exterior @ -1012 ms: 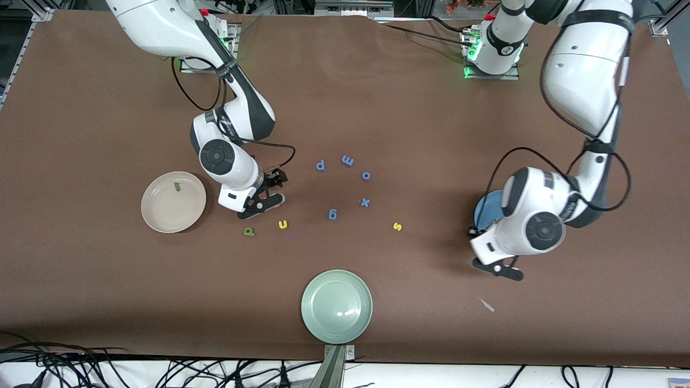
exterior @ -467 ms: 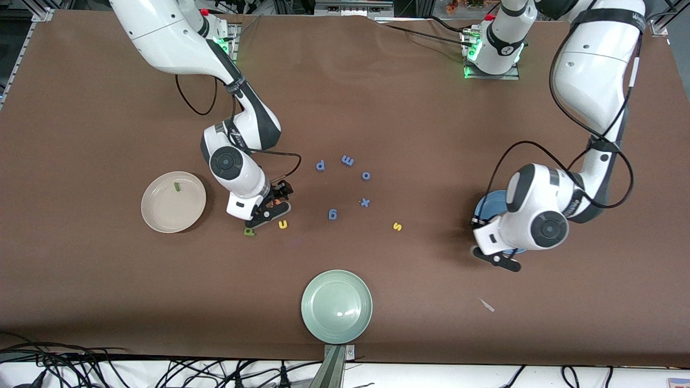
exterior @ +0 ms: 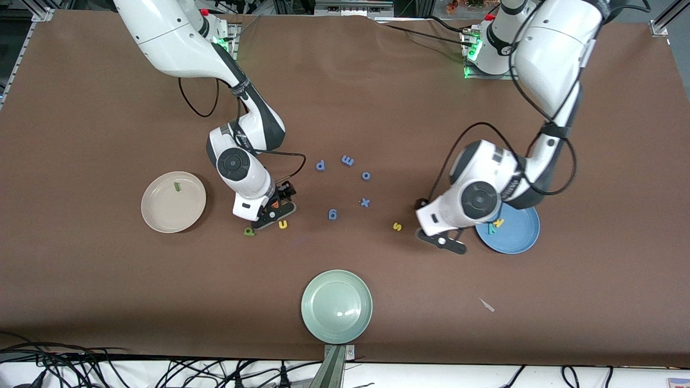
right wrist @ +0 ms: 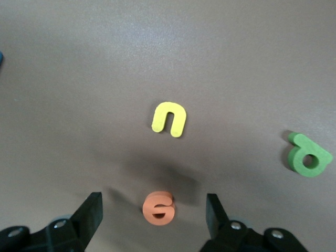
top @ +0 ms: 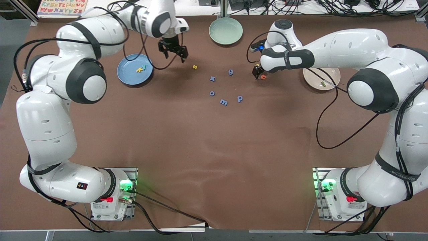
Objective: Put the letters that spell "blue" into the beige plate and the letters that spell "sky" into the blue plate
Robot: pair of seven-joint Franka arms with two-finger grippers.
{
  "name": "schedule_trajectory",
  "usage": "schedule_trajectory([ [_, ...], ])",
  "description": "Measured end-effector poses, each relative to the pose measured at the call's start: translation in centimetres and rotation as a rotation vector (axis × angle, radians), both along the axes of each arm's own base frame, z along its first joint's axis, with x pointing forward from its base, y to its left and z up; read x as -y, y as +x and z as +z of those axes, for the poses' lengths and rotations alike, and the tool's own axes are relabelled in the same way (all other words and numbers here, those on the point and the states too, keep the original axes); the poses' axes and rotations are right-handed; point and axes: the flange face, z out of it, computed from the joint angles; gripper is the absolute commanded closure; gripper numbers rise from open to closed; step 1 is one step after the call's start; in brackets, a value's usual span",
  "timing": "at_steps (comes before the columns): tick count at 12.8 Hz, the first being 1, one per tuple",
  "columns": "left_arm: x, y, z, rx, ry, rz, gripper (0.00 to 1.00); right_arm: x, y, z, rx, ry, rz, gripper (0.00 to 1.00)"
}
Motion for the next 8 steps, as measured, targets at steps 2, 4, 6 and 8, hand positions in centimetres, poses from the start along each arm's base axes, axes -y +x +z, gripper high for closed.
schedule_trajectory([
  [2, 3.4, -0.9, -1.8, 0.052, -0.031, -0.004, 0.0, -0.1, -0.2, -0.2, -0.004, -0.002, 0.003, 0.25],
  [4, 5.4, -1.2, -3.9, 0.104, -0.061, -0.025, 0.0, -0.1, -0.3, -0.3, -0.007, -0.004, 0.004, 0.37],
  [6, 6.1, -1.2, -5.9, 0.154, -0.074, -0.044, 0.0, 0.0, -0.5, -0.5, -0.012, -0.007, 0.005, 0.47],
  [8, 5.9, -1.0, -7.2, 0.173, -0.081, -0.045, 0.0, 0.1, -0.7, -0.8, -0.018, -0.01, 0.006, 0.53],
])
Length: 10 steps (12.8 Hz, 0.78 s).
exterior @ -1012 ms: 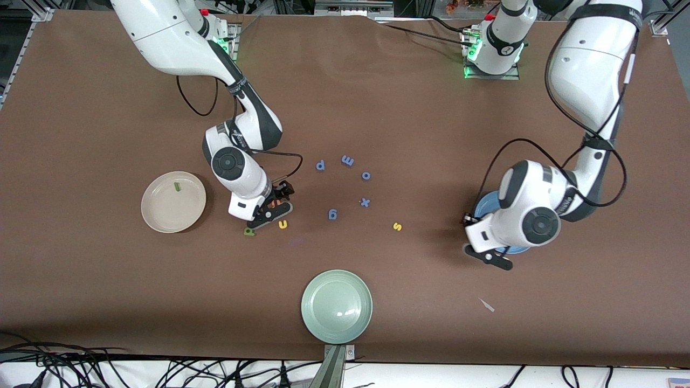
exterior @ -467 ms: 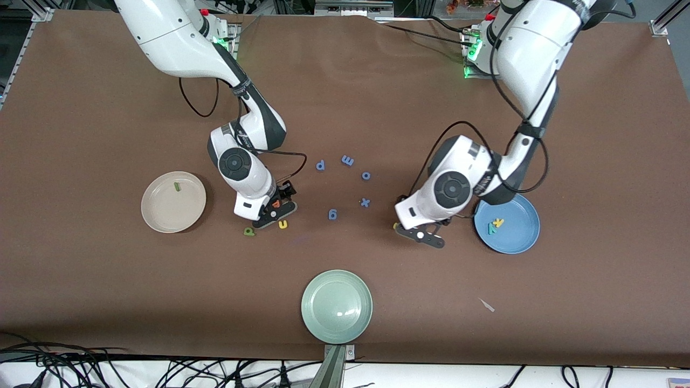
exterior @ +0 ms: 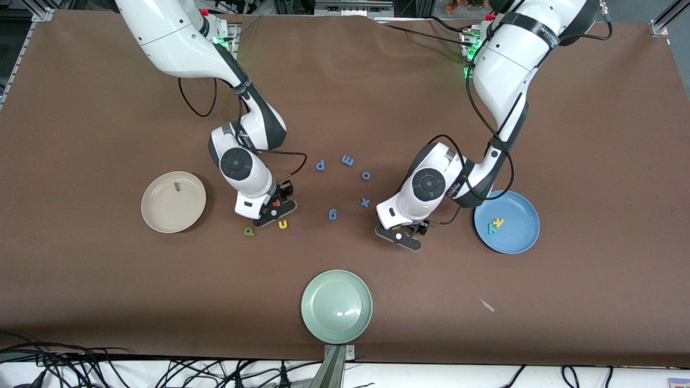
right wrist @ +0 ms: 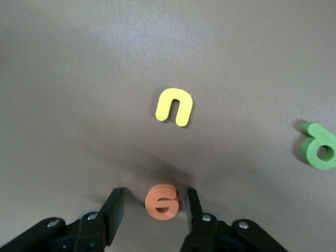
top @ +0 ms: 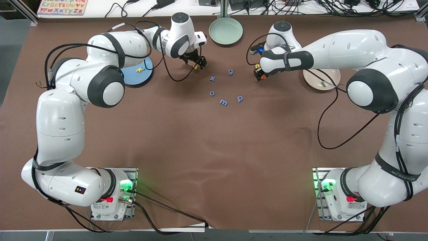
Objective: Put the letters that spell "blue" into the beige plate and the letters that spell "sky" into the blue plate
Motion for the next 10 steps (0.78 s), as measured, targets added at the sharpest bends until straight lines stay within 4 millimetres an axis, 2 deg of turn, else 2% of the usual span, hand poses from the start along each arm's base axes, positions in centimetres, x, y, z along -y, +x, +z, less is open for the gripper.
schedule_trajectory([
  [2, -0.06, 0.18, -0.5, 0.016, -0.01, 0.003, 0.04, 0.06, 0.02, 0.04, 0.001, -0.002, 0.001, 0.56],
  [3, -0.18, 0.21, -0.62, 0.016, -0.01, 0.005, 0.22, 0.09, 0.01, 0.03, 0.001, -0.003, 0.002, 0.61],
  [7, -0.33, 0.19, -0.75, 0.014, -0.007, 0.006, 0.72, 0.23, 0.09, 0.12, 0.004, -0.007, 0.004, 0.7],
  [8, -0.38, 0.24, -0.7, 0.015, -0.007, 0.006, 0.8, 0.23, 0.09, 0.12, 0.004, -0.007, 0.004, 0.7],
  [9, -0.5, 0.33, -0.6, 0.017, -0.006, 0.008, 0.89, 0.25, 0.1, 0.12, 0.004, -0.008, 0.005, 0.77],
  [10, -0.58, 0.4, -0.56, 0.019, -0.006, 0.009, 0.92, 0.25, 0.1, 0.13, 0.005, -0.008, 0.013, 0.81],
])
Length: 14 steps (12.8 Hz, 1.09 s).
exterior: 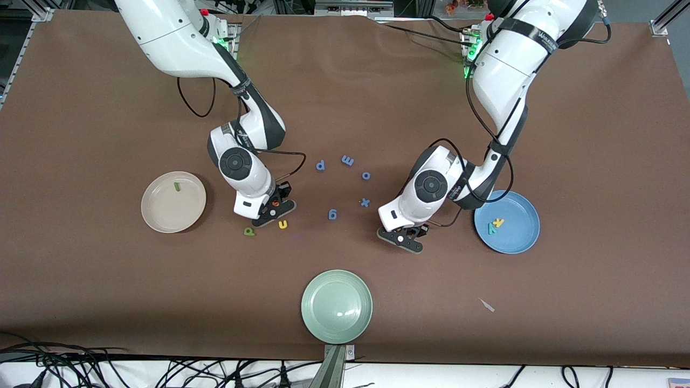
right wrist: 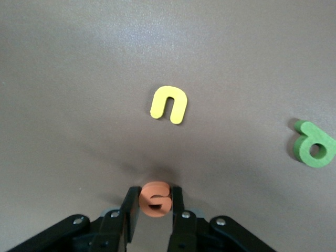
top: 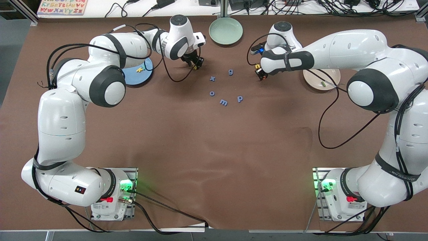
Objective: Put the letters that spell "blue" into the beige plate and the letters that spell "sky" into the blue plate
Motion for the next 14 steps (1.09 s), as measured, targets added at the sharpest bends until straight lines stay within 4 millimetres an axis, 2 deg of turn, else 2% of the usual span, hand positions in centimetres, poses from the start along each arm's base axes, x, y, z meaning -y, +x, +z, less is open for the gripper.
schedule_trajectory([
  [1, 0.0, 0.0, 0.1, 0.002, -0.001, 0.0, 0.99, 0.0, 0.0, 0.0, 0.0, 0.0, 0.013, 0.84],
  [4, -0.3, 0.2, 0.4, -0.001, 0.004, 0.004, 0.99, 0.0, 0.0, 0.1, -0.005, -0.002, 0.028, 0.91],
  [6, -2.4, 1.2, 1.5, -0.036, 0.045, -0.005, 0.98, 0.5, -0.2, 0.5, -0.047, -0.028, 0.029, 0.98],
  [8, -6.6, 3.0, 4.4, -0.065, 0.081, -0.072, 0.93, 2.6, 0.1, 2.3, -0.112, -0.083, 0.006, 0.98],
  [10, -12.2, 4.4, 7.0, -0.108, 0.108, -0.136, 0.92, 6.0, 0.8, 4.9, -0.156, -0.13, -0.016, 0.98],
  [12, -18.0, 5.5, 7.1, -0.133, 0.158, -0.197, 0.9, 9.4, 1.5, 6.8, -0.187, -0.162, -0.032, 0.98],
  [13, -21.1, 5.7, 6.3, -0.15, 0.176, -0.218, 0.51, 11.4, 1.7, 7.2, -0.214, -0.181, -0.044, 0.98],
  [14, -23.5, 5.6, 5.6, -0.168, 0.177, -0.234, 0.01, 13.3, 1.7, 7.3, -0.247, -0.199, -0.052, 0.98],
])
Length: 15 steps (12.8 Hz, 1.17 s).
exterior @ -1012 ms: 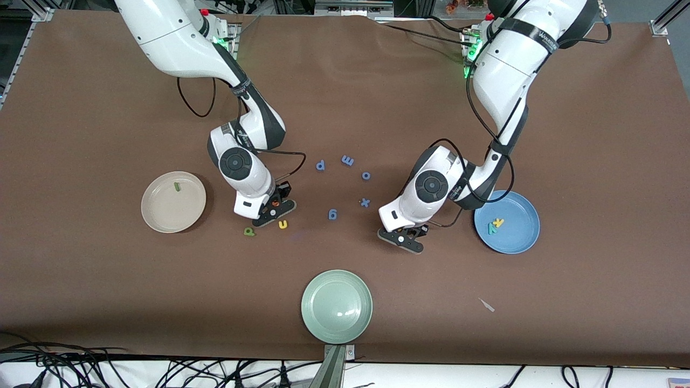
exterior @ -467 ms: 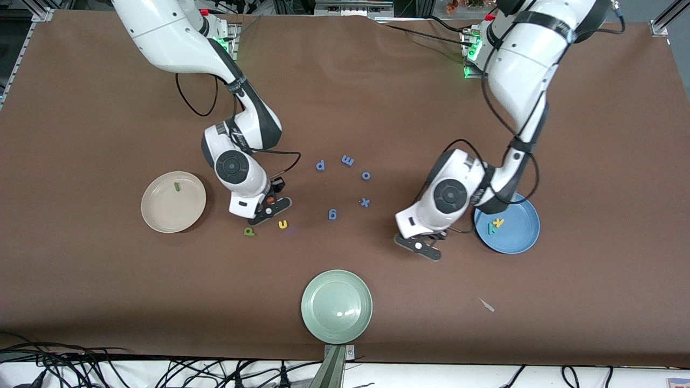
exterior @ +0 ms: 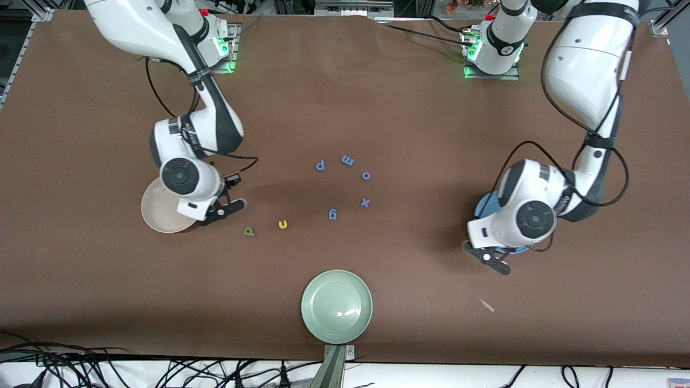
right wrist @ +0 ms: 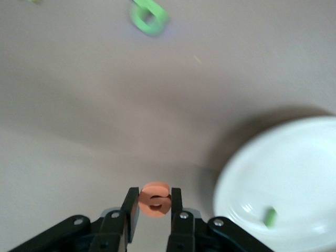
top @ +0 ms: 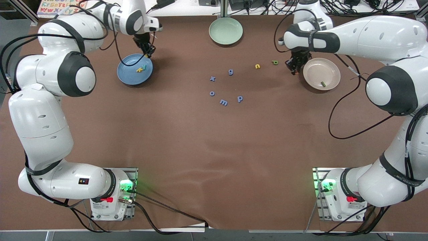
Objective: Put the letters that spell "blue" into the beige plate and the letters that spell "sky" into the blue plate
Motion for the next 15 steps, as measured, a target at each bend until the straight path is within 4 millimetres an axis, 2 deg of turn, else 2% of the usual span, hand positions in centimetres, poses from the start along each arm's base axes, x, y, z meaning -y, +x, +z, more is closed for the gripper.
schedule_trajectory([
  [1, -1.6, -0.2, -0.6, -0.017, -0.003, -0.008, 0.0, 1.9, 0.0, -0.2, -0.032, -0.02, -0.017, 0.96],
  [2, -2.2, -0.3, -0.8, -0.025, -0.004, -0.014, 0.0, 3.7, -0.1, -0.5, -0.056, -0.037, -0.037, 0.96],
  [4, -1.1, -0.3, -0.1, -0.015, -0.013, -0.03, 0.0, 7.1, -0.1, -1.0, -0.088, -0.063, -0.081, 0.95],
  [6, 0.8, -0.5, 2.8, -0.006, -0.016, -0.051, 0.0, 10.5, 0.3, -1.3, -0.099, -0.071, -0.134, 0.92],
  [8, 2.5, -1.2, 8.0, -0.001, -0.009, -0.047, 0.0, 12.6, 0.5, -1.4, -0.101, -0.07, -0.169, 0.88],
  [9, 2.9, -1.7, 11.0, 0.006, 0.001, -0.034, 0.0, 13.1, 0.6, -1.3, -0.099, -0.068, -0.18, 0.81],
  [10, 3.2, -2.4, 13.9, 0.011, 0.012, -0.018, 0.0, 13.7, 0.7, -1.2, -0.095, -0.067, -0.191, 0.56],
  [11, 3.3, -3.2, 16.8, 0.017, 0.026, 0.006, 0.0, 14.3, 0.9, -1.0, -0.09, -0.065, -0.202, 0.18],
  [12, 3.3, -4.0, 19.3, 0.023, 0.039, 0.03, 0.0, 14.9, 1.2, -0.7, -0.085, -0.064, -0.212, 0.0],
  [13, 3.2, -4.8, 21.9, 0.035, 0.049, 0.049, 0.0, 15.4, 1.4, -0.5, -0.079, -0.059, -0.223, 0.0],
  [15, 2.8, -5.8, 25.7, 0.07, 0.053, 0.07, 0.0, 15.1, 1.8, 0.0, -0.067, -0.042, -0.23, 0.0],
])
